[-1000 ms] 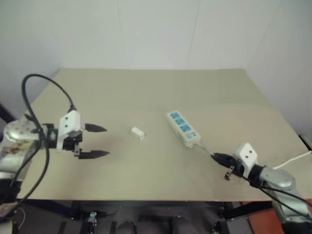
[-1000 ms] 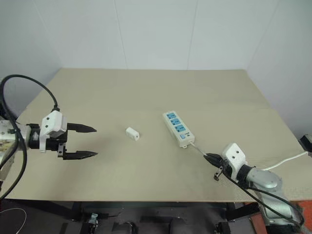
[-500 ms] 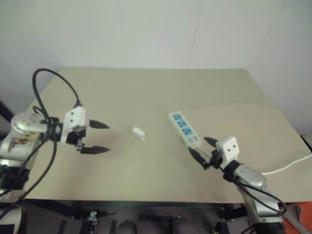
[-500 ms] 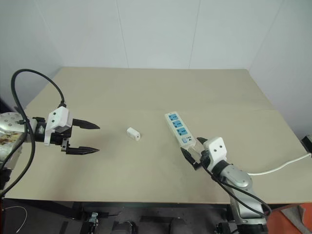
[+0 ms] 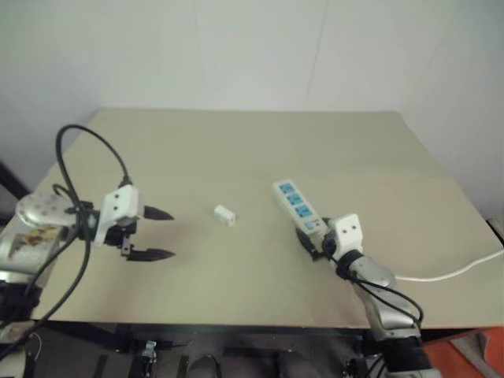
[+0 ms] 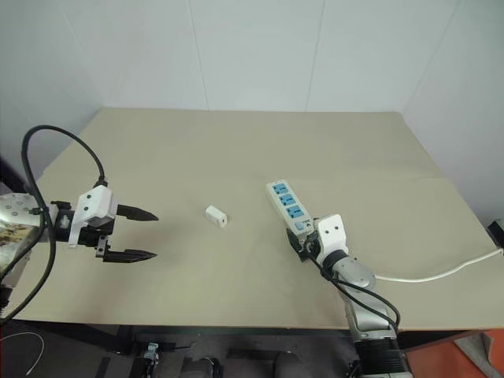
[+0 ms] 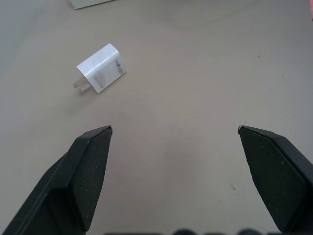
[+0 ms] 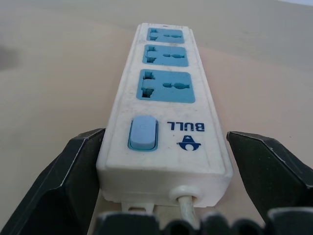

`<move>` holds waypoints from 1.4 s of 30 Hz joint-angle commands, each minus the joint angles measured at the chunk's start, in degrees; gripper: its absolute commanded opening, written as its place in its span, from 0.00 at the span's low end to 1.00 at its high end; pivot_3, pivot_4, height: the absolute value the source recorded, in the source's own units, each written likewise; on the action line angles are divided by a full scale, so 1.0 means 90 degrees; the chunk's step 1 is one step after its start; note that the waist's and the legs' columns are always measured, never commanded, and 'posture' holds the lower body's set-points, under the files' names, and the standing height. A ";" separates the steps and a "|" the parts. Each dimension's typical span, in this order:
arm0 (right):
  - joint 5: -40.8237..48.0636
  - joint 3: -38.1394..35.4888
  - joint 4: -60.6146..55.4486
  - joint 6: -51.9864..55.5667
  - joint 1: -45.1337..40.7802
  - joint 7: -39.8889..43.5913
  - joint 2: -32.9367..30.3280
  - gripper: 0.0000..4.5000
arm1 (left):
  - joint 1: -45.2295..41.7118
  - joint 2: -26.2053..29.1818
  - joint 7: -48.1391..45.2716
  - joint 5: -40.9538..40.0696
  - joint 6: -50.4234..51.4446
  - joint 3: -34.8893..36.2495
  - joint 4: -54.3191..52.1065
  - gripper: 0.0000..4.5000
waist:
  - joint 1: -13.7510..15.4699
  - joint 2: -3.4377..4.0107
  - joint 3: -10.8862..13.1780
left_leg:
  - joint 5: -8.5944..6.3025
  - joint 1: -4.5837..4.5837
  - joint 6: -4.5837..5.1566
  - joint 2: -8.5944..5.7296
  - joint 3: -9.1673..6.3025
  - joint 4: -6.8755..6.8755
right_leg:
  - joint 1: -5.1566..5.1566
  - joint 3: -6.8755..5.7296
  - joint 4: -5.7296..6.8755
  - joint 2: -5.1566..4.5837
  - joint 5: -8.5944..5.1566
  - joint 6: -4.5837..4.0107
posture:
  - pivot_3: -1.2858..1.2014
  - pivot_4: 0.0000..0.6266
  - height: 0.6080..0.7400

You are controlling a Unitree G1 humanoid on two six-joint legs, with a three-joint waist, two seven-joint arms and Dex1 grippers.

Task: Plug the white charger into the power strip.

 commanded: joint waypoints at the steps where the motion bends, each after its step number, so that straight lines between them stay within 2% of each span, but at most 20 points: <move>1: 0.0381 -0.0142 -0.0175 0.0124 0.0102 0.0007 0.0197 1.00 | -0.0015 0.0088 0.0058 -0.0097 0.0019 0.0232 -0.0188 1.00 | -0.0001 0.0000 0.0000 | 0.0000 0.0000 0.0000 0.0001 0.0000 0.0000 | 0.0000 0.0000 0.0000 0.0001 0.0000 0.0000 | 0.52 0.24 1.00; 5: 0.0046 0.0034 -0.0086 0.0003 0.0201 -0.0188 0.0211 1.00 | -0.0021 0.0061 0.0111 -0.0081 0.0010 0.0202 -0.0207 1.00 | -0.0001 0.0000 0.0000 | 0.0000 0.0001 0.0000 0.0001 0.0000 0.0000 | -0.0003 0.0000 0.0004 0.0001 0.0000 0.0000 | 0.52 0.24 1.00; 13: 0.0217 -0.0121 0.0012 -0.0001 0.0212 -0.0188 0.0264 1.00 | -0.0142 -0.0013 0.0160 -0.0030 -0.0072 0.0136 -0.0112 1.00 | 0.0002 -0.0002 -0.0001 | 0.0000 0.0001 0.0000 0.0000 0.0000 0.0000 | -0.0001 -0.0001 0.0003 0.0000 0.0000 0.0000 | 0.52 0.24 1.00; 18: 0.0034 0.0054 0.0192 -0.0040 0.0182 -0.0185 0.0249 0.76 | -0.0251 -0.0048 0.0110 -0.0083 -0.0004 0.0099 -0.0101 1.00 | 0.0001 -0.0012 -0.0007 | 0.0000 0.0004 0.0000 0.0001 0.0000 0.0000 | 0.0002 -0.0001 0.0003 0.0001 0.0000 0.0000 | 0.52 0.24 1.00; 21: -0.0016 0.0110 0.0263 -0.0043 0.0170 -0.0126 0.0218 0.76 | -0.0532 -0.0136 0.0061 -0.0056 -0.0123 0.0037 -0.0016 1.00 | 0.0001 -0.0021 -0.0013 | 0.0000 0.0005 0.0000 0.0001 0.0000 0.0001 | 0.0003 -0.0002 0.0004 0.0001 0.0000 0.0001 | 0.52 0.24 1.00; 24: -0.0055 0.0128 0.0379 -0.0084 0.0128 -0.0107 0.0176 0.76 | -0.1308 -0.0462 0.0041 0.0128 -0.0499 -0.0183 0.0302 1.00 | 0.0012 -0.0031 -0.0019 | 0.0000 0.0017 0.0000 0.0000 -0.0001 0.0003 | 0.0017 -0.0003 0.0004 0.0001 0.0000 0.0001 | 0.52 0.24 1.00; 26: -0.0093 0.0153 0.0535 -0.0100 0.0036 -0.0026 0.0091 0.76 | -0.2155 -0.0659 -0.0265 0.0464 -0.0725 -0.0628 0.0784 1.00 | 0.0024 -0.0047 -0.0029 | 0.0001 0.0027 -0.0001 0.0000 -0.0005 0.0006 | 0.0029 -0.0008 0.0004 0.0002 0.0000 0.0003 | 0.52 0.24 1.00; 29: -0.0096 0.0209 0.0775 -0.0055 -0.0142 0.0180 -0.0052 0.76 | -0.3685 -0.0963 -0.0965 0.1462 -0.1038 -0.1707 0.1866 1.00 | 0.0003 -0.0054 -0.0033 | 0.0001 0.0040 -0.0001 -0.0005 -0.0004 0.0009 | 0.0047 -0.0006 -0.0001 0.0003 0.0001 0.0006 | 0.52 0.24 1.00; 31: -0.0157 0.0277 0.0944 -0.0035 -0.0261 0.0284 -0.0158 0.76 | -0.4887 -0.1392 -0.1214 0.2037 -0.1424 -0.2570 0.2874 1.00 | -0.0008 -0.0054 -0.0034 | 0.0001 0.0043 -0.0001 -0.0008 -0.0002 0.0008 | 0.0049 -0.0002 -0.0006 0.0004 0.0002 0.0008 | 0.52 0.24 1.00; 34: -0.0128 0.0295 0.1156 -0.0036 -0.0413 0.0386 -0.0224 0.76 | -0.6344 -0.2202 -0.1285 0.2092 -0.1951 -0.3588 0.4465 1.00 | -0.0005 -0.0057 -0.0035 | 0.0001 0.0030 -0.0001 -0.0009 -0.0006 0.0010 | 0.0046 -0.0003 -0.0014 0.0005 0.0003 0.0012 | 0.52 0.24 1.00; 36: -0.0119 0.0290 0.1263 -0.0059 -0.0489 0.0417 -0.0227 0.76 | -0.6874 -0.2613 -0.1285 0.2107 -0.2238 -0.3965 0.5366 1.00 | -0.0055 -0.0056 -0.0036 | 0.0000 0.0025 0.0000 -0.0012 0.0001 0.0007 | 0.0041 0.0008 -0.0021 0.0003 0.0003 0.0016 | 0.52 0.24 1.00; 38: -0.0161 0.0331 0.1271 -0.0101 -0.0494 0.0481 -0.0265 0.76 | -0.7287 -0.3150 -0.1285 0.2590 -0.2676 -0.4231 0.6366 1.00 | -0.0112 -0.0056 -0.0036 | -0.0004 0.0025 0.0007 -0.0011 0.0003 0.0001 | 0.0038 0.0012 -0.0022 0.0004 0.0001 0.0018 | 0.52 0.24 1.00; 42: -0.0163 0.0338 0.1198 -0.0088 -0.0388 0.0521 -0.0324 0.76 | -0.7610 -0.3830 -0.1285 0.3273 -0.3408 -0.4391 0.7511 1.00 | -0.0156 -0.0056 -0.0035 | -0.0004 0.0023 0.0008 -0.0013 -0.0003 -0.0001 | 0.0036 0.0010 -0.0019 0.0005 -0.0003 0.0022 | 0.52 0.24 1.00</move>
